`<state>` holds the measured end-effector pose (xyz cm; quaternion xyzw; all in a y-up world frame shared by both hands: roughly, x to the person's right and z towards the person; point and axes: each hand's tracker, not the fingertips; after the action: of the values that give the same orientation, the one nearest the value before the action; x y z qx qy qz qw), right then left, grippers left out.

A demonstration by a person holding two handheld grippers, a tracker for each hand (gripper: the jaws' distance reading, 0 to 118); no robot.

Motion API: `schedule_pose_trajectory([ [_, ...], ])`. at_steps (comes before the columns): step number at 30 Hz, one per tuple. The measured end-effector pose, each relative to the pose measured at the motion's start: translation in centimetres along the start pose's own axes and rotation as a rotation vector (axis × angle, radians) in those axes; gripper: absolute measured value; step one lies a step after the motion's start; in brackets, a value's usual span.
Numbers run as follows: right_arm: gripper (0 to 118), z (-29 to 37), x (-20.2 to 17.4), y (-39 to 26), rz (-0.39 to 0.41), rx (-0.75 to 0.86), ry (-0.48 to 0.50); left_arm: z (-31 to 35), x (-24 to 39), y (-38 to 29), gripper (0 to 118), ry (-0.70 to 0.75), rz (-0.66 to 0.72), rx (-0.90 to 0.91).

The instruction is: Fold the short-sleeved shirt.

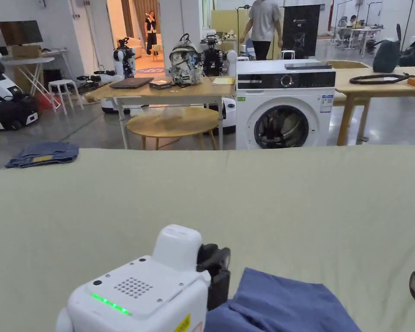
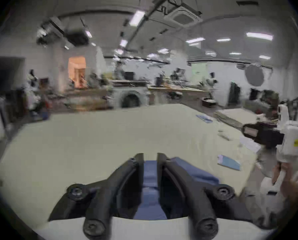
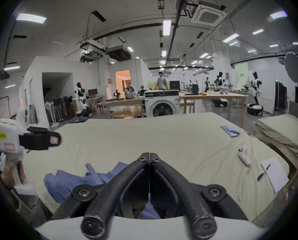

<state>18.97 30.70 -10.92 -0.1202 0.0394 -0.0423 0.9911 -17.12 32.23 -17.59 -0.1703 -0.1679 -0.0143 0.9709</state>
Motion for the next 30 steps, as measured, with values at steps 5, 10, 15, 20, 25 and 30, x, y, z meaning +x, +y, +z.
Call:
schedule_pose_trajectory([
  [5,0,-0.8,-1.4,0.3,0.006,0.007,0.065,6.2,-4.1,-0.9,0,0.152,-0.038,0.063],
  [10,0,-1.3,-2.5,-0.7,0.047,-0.016,0.087,9.2,-7.5,-2.0,0,0.245,0.023,0.044],
  [15,0,-1.5,-2.7,-1.4,0.029,-0.039,0.103,7.3,-11.0,-3.0,0,0.247,0.100,-0.107],
  [20,0,-1.4,-2.0,-2.2,0.019,-0.065,0.094,0.7,-16.6,-6.6,33,0.107,0.332,-0.350],
  [25,0,-0.9,-1.2,-2.6,-0.004,-0.095,0.065,-6.1,-18.3,-11.0,33,0.166,0.375,-0.547],
  [30,0,-0.6,-0.3,-2.7,-0.001,-0.119,0.023,-10.0,-19.5,-14.6,33,0.177,0.399,-0.683],
])
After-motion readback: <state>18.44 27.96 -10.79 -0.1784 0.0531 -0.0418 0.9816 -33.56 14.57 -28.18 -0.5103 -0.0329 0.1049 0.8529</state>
